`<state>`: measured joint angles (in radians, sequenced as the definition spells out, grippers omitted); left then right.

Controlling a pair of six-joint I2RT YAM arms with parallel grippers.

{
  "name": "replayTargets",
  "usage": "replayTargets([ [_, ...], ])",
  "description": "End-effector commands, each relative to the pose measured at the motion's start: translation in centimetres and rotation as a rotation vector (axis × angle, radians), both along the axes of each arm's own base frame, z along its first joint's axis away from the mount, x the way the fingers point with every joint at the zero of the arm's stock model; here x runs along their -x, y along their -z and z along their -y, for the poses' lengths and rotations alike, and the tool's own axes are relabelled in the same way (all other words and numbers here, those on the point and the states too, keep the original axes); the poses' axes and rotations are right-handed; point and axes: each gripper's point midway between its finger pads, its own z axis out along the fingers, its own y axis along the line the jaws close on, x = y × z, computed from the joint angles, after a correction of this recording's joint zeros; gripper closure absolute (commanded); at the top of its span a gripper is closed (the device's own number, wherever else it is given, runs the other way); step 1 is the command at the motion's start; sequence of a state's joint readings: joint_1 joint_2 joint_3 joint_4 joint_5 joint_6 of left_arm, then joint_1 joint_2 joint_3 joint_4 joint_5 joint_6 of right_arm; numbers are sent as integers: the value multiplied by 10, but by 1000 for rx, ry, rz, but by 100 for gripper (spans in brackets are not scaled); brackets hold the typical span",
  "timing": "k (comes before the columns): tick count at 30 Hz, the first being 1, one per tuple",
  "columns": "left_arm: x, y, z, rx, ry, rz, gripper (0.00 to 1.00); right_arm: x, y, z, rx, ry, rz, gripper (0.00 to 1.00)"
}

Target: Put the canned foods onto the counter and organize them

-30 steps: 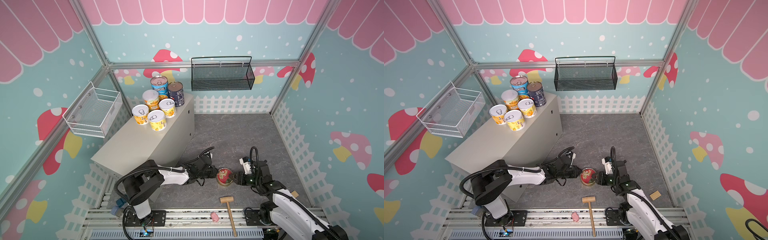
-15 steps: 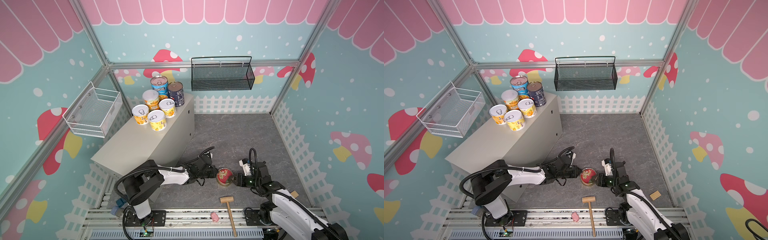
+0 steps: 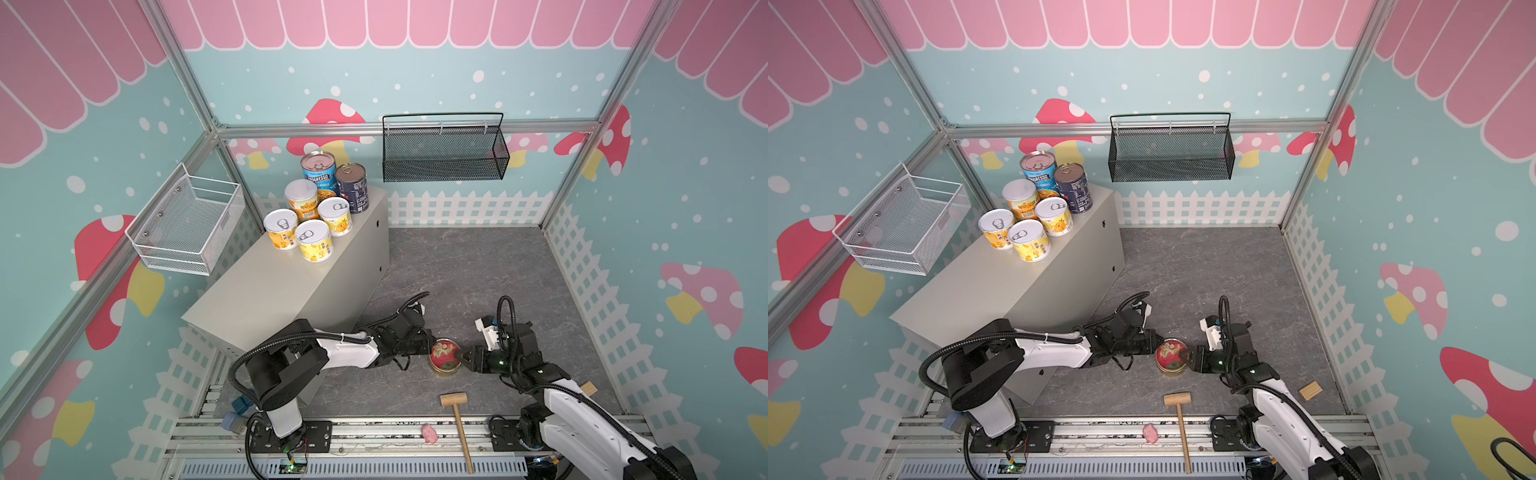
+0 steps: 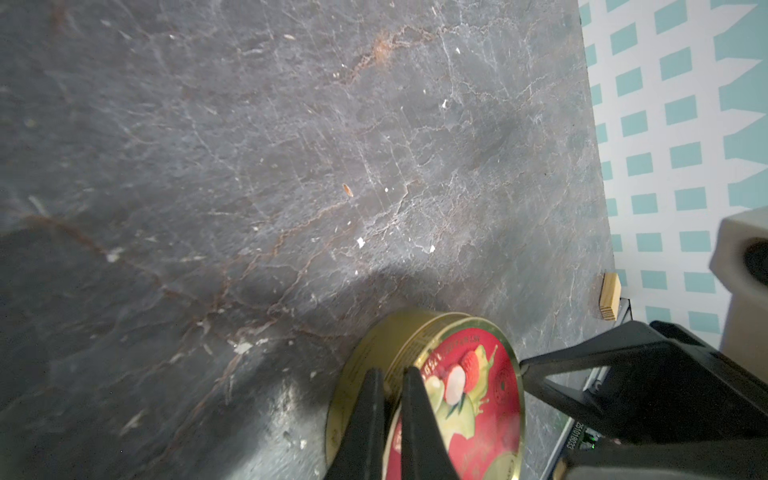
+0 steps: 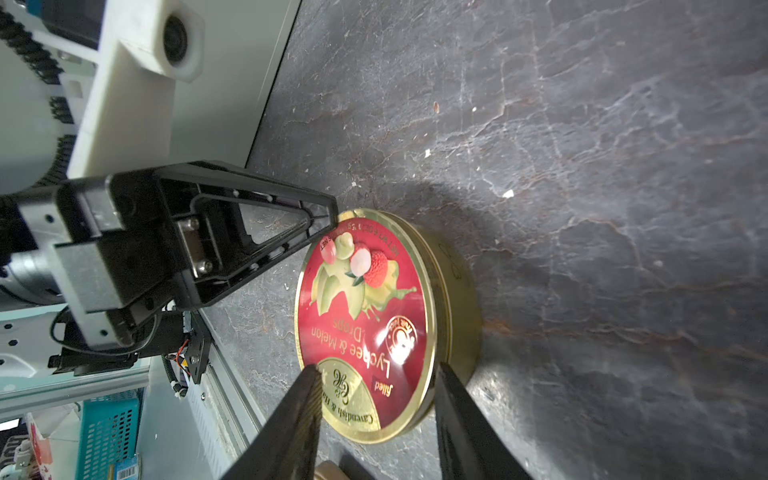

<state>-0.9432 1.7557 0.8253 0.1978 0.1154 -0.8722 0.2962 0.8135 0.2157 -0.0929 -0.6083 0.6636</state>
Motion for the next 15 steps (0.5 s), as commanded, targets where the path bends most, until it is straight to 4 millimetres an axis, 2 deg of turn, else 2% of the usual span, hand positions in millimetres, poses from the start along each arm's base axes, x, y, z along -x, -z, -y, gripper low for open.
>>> replayTargets([
  [1,25,85,-72,-326,-80,-181,91,0,-12,-7,-45,-29,32,54],
  [10,26,88,-72,-327,-77,-190,91,4,-4,-4,-33,-12,14,54],
  [15,26,89,-72,-330,-76,-196,91,5,3,4,13,21,-1,49],
])
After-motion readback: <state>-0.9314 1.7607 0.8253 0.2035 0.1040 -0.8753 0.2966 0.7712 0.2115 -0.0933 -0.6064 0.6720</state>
